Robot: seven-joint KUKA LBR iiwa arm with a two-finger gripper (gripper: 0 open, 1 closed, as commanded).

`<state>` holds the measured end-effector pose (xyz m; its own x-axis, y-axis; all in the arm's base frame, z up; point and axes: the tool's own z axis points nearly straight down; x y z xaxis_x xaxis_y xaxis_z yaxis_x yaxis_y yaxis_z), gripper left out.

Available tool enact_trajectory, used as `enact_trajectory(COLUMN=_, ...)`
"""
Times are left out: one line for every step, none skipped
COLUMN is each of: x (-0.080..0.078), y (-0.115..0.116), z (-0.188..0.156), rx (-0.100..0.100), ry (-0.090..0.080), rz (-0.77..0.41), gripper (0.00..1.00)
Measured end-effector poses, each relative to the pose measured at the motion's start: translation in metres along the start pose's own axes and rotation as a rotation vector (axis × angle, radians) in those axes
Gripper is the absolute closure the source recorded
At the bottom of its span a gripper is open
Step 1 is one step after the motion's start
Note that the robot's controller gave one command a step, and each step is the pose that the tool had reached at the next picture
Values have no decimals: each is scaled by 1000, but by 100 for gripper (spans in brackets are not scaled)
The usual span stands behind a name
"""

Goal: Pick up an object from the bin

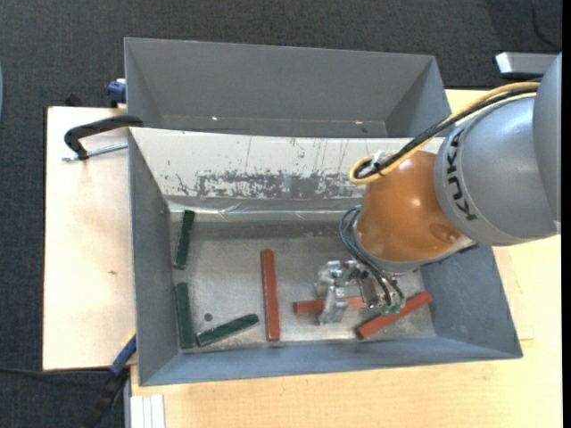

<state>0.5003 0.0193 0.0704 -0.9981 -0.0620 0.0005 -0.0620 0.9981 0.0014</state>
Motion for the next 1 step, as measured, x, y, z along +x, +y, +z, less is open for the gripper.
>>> enact_trajectory(x=2, y=14, z=-131, rx=0, ry=-5, rz=28, gripper=100)
